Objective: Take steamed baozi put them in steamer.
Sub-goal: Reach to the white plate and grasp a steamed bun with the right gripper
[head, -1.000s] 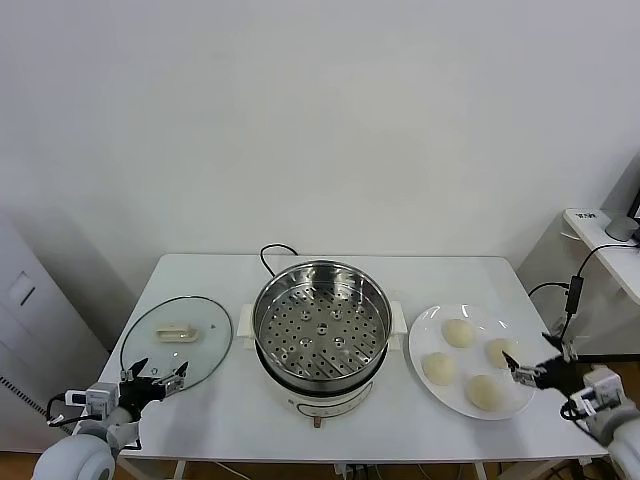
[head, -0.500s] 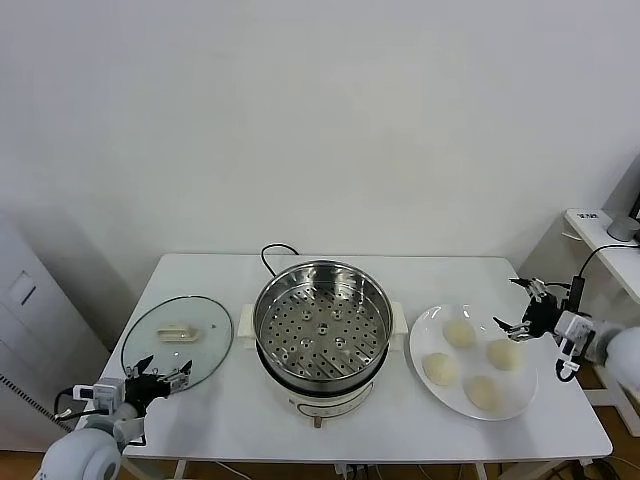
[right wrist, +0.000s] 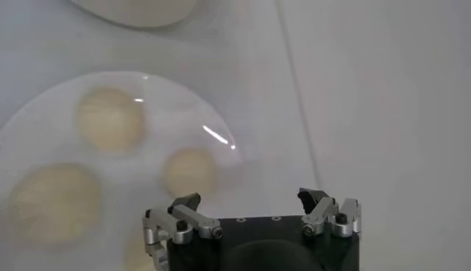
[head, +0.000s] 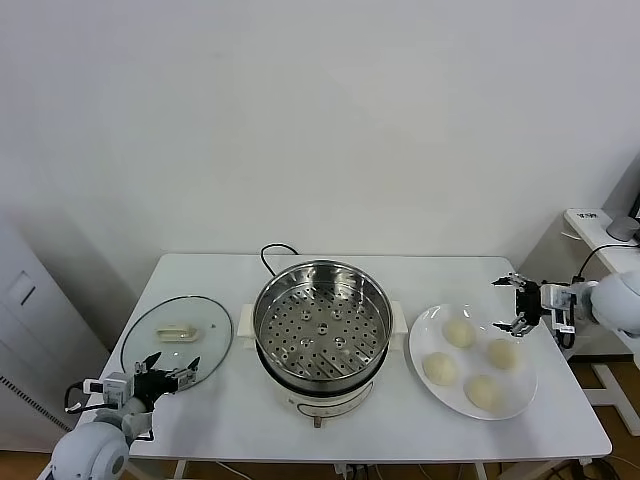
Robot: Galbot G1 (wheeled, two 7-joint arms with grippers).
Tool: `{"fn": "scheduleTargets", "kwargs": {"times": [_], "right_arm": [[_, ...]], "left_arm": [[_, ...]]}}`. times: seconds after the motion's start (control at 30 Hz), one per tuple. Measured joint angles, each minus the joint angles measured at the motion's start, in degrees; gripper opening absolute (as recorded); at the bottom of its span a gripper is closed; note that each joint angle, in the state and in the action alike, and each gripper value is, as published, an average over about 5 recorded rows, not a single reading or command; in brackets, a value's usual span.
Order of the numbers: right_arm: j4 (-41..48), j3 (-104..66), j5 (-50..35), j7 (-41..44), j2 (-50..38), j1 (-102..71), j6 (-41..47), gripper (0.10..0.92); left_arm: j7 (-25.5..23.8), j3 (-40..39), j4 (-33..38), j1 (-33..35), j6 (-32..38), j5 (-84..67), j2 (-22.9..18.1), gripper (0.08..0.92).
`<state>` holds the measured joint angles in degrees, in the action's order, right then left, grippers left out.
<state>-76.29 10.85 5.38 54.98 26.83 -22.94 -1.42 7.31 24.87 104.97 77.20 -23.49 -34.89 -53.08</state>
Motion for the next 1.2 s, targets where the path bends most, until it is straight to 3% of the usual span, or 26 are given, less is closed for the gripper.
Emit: {"fn": "scheduleTargets", "kwargs": {"times": [0.37,0.9,1.2], "right_arm": [[9.1,11.9,3.0,5.8,6.2,10.0,-3.9,0.823],[19.1,16.4,9.4,7.8,15.7,14.5,-6.7,0.821],[23.1,16.5,12.6,8.7,19.2,14.8,-7.1,0.723]], "left_arm": [[0.0,-0.8,-0.8,-0.9,0.0,0.2,-0.2,0.823],[-0.1,-1.3,-1.2,-1.3,-0.1,0.6,-1.1,0.823],[-0.1,-1.2,-1.0,-1.0,0.0,0.8,-1.1,0.823]]}}
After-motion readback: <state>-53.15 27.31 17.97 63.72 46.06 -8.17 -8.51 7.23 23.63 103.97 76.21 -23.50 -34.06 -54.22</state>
